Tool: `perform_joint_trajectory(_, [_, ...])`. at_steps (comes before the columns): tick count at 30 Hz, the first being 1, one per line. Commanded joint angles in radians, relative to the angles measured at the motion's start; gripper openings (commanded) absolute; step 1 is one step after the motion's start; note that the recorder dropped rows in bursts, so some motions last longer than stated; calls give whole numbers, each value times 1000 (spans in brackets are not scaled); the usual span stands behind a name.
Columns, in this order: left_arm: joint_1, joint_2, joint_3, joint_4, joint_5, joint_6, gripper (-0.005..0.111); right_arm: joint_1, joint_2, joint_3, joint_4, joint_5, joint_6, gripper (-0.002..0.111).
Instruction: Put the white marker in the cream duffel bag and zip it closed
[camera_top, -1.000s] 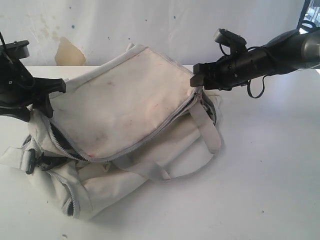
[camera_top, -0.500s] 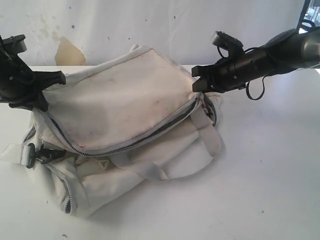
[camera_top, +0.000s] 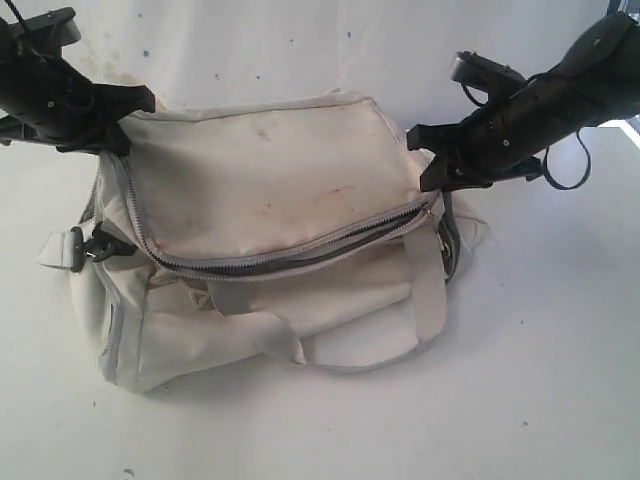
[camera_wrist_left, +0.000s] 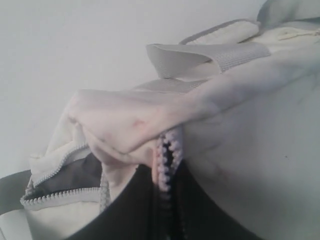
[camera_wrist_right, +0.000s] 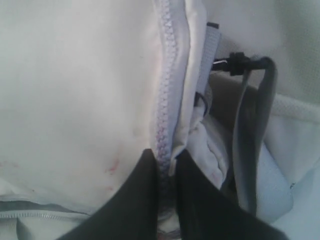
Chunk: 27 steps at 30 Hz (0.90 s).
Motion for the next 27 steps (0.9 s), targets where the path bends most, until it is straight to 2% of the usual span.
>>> perform_joint_trajectory(1, [10, 50, -89, -36, -32, 79, 0, -8, -91, 94, -25, 22, 52, 0])
perform_joint_trajectory(7, [10, 93, -143, -102, -3, 194, 0, -8, -124, 144, -25, -33, 52, 0])
perform_joint_trajectory(9, [10, 91, -154, -102, 29, 208, 6, -8, -122, 143, -25, -29, 52, 0])
perform_joint_trajectory(11, [10, 91, -172, -96, 71, 208, 18, -8, -118, 143, -25, -24, 52, 0])
perform_joint_trajectory(15, [10, 73, -200, -89, 163, 208, 54, -8, -119, 143, -25, -24, 48, 0])
perform_joint_trajectory(18, [10, 35, -206, -66, 228, 208, 69, -8, -119, 143, -13, -14, 48, 0])
perform_joint_trajectory(24, [0, -50, -205, -61, 371, 204, 68, -8, -119, 143, 34, 28, 59, 0])
perform_joint_trajectory(27, [-42, -76, -205, -155, 489, 227, 65, -8, -112, 143, 47, 22, 52, 0])
